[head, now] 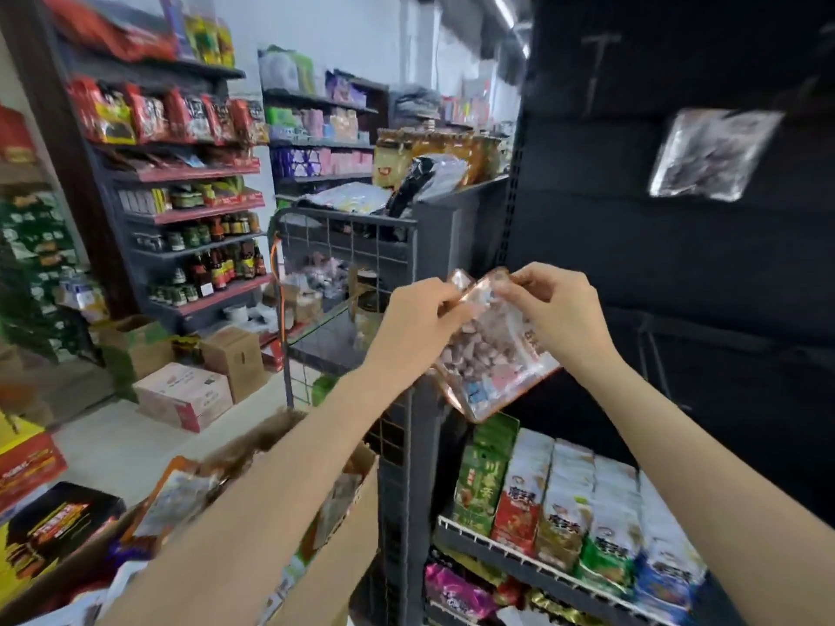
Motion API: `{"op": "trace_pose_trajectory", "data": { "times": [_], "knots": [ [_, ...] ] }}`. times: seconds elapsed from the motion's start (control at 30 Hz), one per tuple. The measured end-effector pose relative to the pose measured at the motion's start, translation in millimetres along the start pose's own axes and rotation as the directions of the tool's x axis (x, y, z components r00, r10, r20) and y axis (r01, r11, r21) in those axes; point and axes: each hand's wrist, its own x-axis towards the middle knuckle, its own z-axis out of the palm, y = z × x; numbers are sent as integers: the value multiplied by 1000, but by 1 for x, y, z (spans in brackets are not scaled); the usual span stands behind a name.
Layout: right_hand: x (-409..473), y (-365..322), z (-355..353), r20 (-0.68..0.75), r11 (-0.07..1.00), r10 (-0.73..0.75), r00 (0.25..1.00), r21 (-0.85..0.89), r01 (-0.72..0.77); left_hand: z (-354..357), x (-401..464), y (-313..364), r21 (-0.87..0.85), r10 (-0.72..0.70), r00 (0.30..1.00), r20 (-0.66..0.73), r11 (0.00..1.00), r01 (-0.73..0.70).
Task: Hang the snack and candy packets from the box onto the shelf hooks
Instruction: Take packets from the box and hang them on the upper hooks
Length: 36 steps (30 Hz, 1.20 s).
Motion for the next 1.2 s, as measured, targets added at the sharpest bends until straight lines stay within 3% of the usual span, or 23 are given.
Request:
{"op": "trace_pose_trajectory", "data": {
  "times": [0.1, 0.2, 0.37, 0.47, 0.57, 0.7, 1.0, 1.2],
  "knots": [
    [8, 25, -69, 2, 986, 148, 989, -74, -148, 31, 34, 36, -104, -42, 989, -140, 994, 27],
    [13, 45, -133, -17, 966, 205, 979, 161, -200, 58, 66, 77, -292, -139, 967, -212, 954, 73],
    [30, 50, -198, -105, 891, 170, 980, 441, -108, 98, 110, 142, -287, -107, 977, -185, 957, 50],
    [52, 46, -222, -265, 935, 150, 952, 351, -50, 106, 131, 169, -159, -44, 990, -131, 987, 23],
    [70, 44, -237, -403, 987, -17, 915, 139, 79, 104, 147, 180, -38, 5, 992, -126, 999, -10],
    [82, 36, -244, -430, 975, -223, 875, -116, 191, 96, 160, 179, 45, 57, 978, -199, 998, -49],
    [96, 34, -233, -510, 981, -193, 838, -121, 152, 97, 171, 171, 125, 104, 956, -273, 990, -72],
    [110, 53, -229, -454, 982, -152, 878, -173, 80, 102, 179, 170, 145, 169, 947, -275, 980, -133]
  ]
}}
